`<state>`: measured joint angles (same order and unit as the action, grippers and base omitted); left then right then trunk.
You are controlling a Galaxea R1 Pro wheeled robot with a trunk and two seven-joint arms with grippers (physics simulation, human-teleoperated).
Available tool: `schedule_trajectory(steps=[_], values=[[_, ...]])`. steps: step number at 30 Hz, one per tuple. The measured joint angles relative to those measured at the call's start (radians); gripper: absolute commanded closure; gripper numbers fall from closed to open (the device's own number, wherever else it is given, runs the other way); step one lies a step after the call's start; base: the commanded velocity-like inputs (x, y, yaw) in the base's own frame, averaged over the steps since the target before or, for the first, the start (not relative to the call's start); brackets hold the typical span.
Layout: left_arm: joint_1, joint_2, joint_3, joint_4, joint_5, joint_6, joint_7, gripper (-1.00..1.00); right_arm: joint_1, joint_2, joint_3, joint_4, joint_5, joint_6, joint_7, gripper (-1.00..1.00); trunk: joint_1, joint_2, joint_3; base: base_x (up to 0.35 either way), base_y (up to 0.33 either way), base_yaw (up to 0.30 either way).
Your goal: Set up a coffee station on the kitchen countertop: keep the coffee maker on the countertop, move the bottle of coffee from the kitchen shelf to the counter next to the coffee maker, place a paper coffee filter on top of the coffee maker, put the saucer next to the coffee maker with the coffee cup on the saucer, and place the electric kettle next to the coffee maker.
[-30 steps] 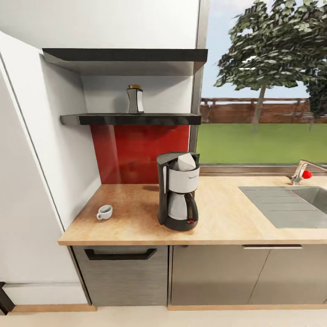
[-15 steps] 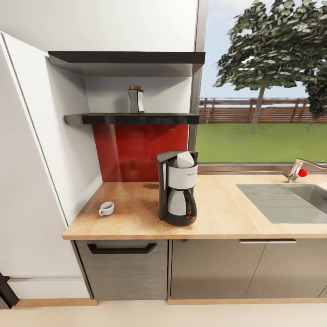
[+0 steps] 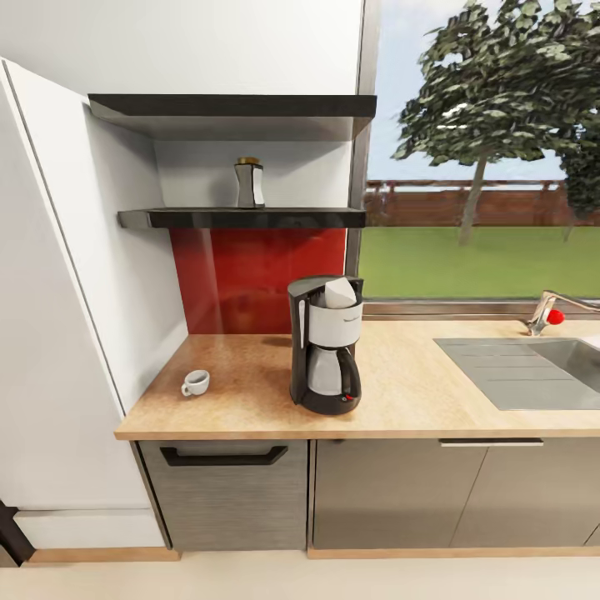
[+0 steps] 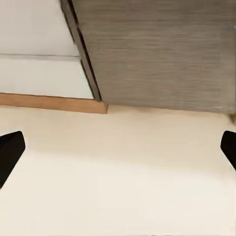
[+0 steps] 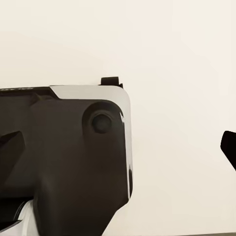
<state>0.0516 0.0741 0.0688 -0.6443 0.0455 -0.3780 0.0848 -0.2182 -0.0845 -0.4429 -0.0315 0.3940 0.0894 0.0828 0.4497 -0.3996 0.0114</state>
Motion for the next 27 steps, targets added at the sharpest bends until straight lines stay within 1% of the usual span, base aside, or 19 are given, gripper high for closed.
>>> schedule_trajectory(steps=[1, 2, 4, 5, 8, 10, 12, 15, 16, 18, 20, 21, 23, 24, 25, 27], values=[[0.001, -0.004, 0.0, -0.03, -0.001, -0.003, 0.0, -1.0, 0.0, 0.0, 0.0, 0.0, 0.0, 0.0, 0.0, -1.0, 0.0, 0.0, 0.0, 0.0, 0.0, 0.0], [0.001, -0.017, -0.001, -0.11, -0.005, -0.01, -0.001, -1.0, 0.0, -0.001, 0.0, 0.0, 0.0, 0.0, 0.0, -1.0, 0.0, 0.0, 0.0, 0.0, 0.0, 0.0], [0.001, -0.025, -0.003, -0.189, -0.007, -0.014, 0.0, -1.0, 0.0, -0.001, 0.001, 0.0, 0.0, 0.0, 0.0, -1.0, 0.0, 0.0, 0.0, 0.0, 0.0, 0.0], [0.0, -0.029, -0.003, -0.236, -0.007, -0.015, 0.0, -1.0, 0.0, -0.001, 0.001, 0.0, 0.0, -0.002, 0.0, -1.0, 0.0, 0.0, 0.0, 0.0, 0.0, 0.0], [0.0, -0.033, -0.004, -0.334, -0.003, -0.013, 0.0, -1.0, 0.0, -0.001, 0.002, 0.0, 0.0, -0.015, 0.0, -1.0, 0.0, 0.0, 0.0, 0.0, 0.0, 0.0], [0.0, -0.037, -0.004, -0.427, 0.0, -0.011, 0.0, -1.0, 0.0, -0.001, 0.002, 0.0, 0.002, -0.04, 0.0, -1.0, 0.0, 0.0, 0.0, 0.0, 0.0, 0.0], [0.0, -0.046, -0.007, -0.522, 0.002, -0.009, 0.001, -1.0, 0.0, -0.002, 0.002, 0.0, 0.002, -0.064, 0.001, -1.0, 0.0, 0.0, 0.0, 0.0, 0.0, 0.0], [0.0, -0.066, -0.019, -0.656, 0.001, -0.005, 0.007, -1.0, 0.0, -0.002, 0.002, 0.0, 0.003, -0.079, 0.001, -1.0, 0.0, 0.0, 0.0, 0.0, 0.0, 0.0], [-0.001, -0.07, -0.022, -0.68, 0.002, -0.005, 0.009, -1.0, 0.0, -0.002, 0.002, 0.0, 0.003, -0.08, 0.001, -1.0, 0.0, 0.0, 0.0, 0.0, 0.0, 0.0], [-0.011, -0.085, -0.038, -0.768, 0.0, -0.002, 0.013, -1.0, 0.0, -0.001, 0.002, 0.0, 0.003, -0.083, 0.001, -1.0, 0.0, 0.0, 0.0, 0.0, 0.0, 0.0], [-0.033, -0.104, -0.059, -0.836, -0.004, -0.001, 0.014, -1.0, 0.0, -0.001, 0.002, 0.0, 0.003, -0.084, 0.001, -1.0, 0.0, 0.0, 0.0, 0.0, 0.0, 0.0], [-0.04, -0.109, -0.065, -0.848, -0.004, -0.001, 0.014, -1.0, 0.0, -0.001, 0.002, 0.0, 0.003, -0.084, 0.001, -1.0, 0.0, 0.0, 0.0, 0.0, 0.0, 0.0], [-0.078, -0.126, -0.089, -0.875, -0.008, 0.0, 0.01, -1.0, 0.0, -0.001, 0.002, 0.0, 0.003, -0.085, 0.001, -1.0, 0.0, 0.0, 0.0, 0.0, 0.0, 0.0], [-0.091, -0.13, -0.095, -0.879, -0.008, 0.0, 0.01, -1.0, 0.0, -0.001, 0.002, 0.0, 0.003, -0.085, 0.001, -1.0, 0.0, 0.0, 0.0, 0.0, 0.0, 0.0], [-0.156, -0.139, -0.12, -0.889, -0.012, 0.004, 0.01, -1.0, 0.0, -0.001, 0.002, 0.0, 0.003, -0.085, 0.001, -1.0, 0.0, 0.0, 0.0, 0.0, 0.0, 0.0], [-0.232, -0.143, -0.14, -0.893, -0.012, 0.031, 0.016, -1.0, 0.0, -0.001, 0.002, 0.001, 0.003, -0.085, 0.001, -1.0, 0.0, 0.0, 0.0, 0.0, 0.0, 0.0]])
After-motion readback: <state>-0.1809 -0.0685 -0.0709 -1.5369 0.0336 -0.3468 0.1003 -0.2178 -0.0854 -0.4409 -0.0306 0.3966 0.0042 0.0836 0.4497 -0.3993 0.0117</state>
